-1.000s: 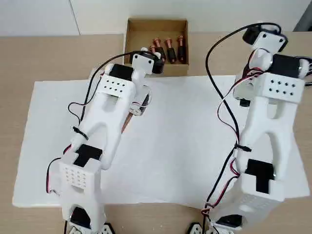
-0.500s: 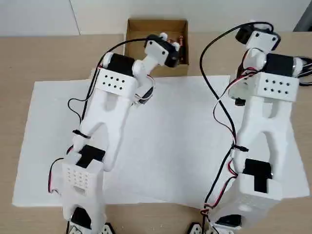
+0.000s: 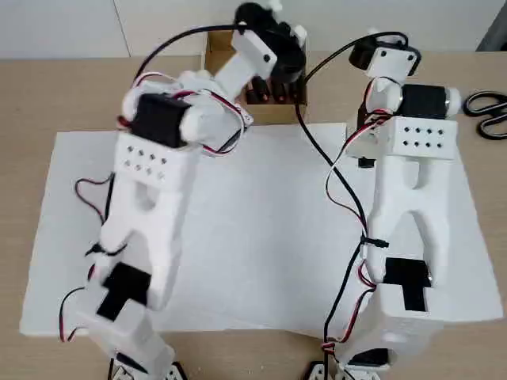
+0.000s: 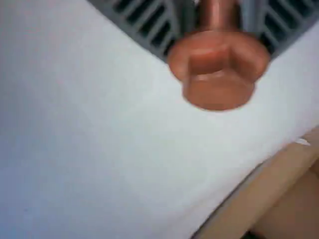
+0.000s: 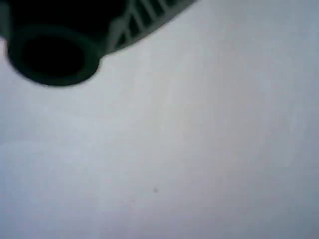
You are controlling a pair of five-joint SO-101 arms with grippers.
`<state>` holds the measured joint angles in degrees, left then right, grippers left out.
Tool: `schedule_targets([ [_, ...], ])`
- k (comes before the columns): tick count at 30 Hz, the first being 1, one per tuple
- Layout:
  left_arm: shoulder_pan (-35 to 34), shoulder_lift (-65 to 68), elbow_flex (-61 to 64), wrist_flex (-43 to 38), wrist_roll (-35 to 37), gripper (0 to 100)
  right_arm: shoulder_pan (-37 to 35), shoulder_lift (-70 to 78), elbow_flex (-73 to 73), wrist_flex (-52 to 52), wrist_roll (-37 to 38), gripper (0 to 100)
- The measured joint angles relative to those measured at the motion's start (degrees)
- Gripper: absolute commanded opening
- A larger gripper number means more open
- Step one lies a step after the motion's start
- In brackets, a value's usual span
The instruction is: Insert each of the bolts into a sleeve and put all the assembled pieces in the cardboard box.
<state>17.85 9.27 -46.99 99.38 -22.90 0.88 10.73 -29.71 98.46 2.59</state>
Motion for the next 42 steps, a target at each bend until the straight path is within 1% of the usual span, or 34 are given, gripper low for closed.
schedule_targets([
  [5,0.09,-9.05,2.64,0.00,0.00,1,-0.35,0.00,0.00,0.00,0.00,0.4],
  [14,0.00,-28.92,25.85,0.00,0.26,1,-0.35,0.00,0.00,0.00,0.00,0.4],
  [17,-3.16,-32.18,32.62,-2.11,5.54,1,-1.76,-1.49,0.09,0.09,0.00,0.4],
  [21,-9.85,-34.90,37.89,-7.03,14.15,1,-4.75,-11.52,0.44,0.18,0.00,0.4],
  [24,-12.40,-36.57,40.79,-8.09,15.74,1,-6.77,-21.89,2.29,0.18,0.00,0.4],
  [28,-12.75,-38.33,43.08,-8.26,16.26,1,-9.85,-34.02,7.91,0.26,0.00,0.4],
  [32,-12.75,-40.00,45.45,-8.26,16.18,1,-9.76,-42.02,16.62,0.26,0.18,0.4],
  [39,-12.75,-42.29,50.29,-8.26,16.26,1,-10.29,-51.60,34.02,-0.35,7.38,0.4],
  [42,-12.75,-43.87,50.64,-10.11,16.26,1,-10.20,-55.38,40.18,-2.11,9.76,0.4],
])
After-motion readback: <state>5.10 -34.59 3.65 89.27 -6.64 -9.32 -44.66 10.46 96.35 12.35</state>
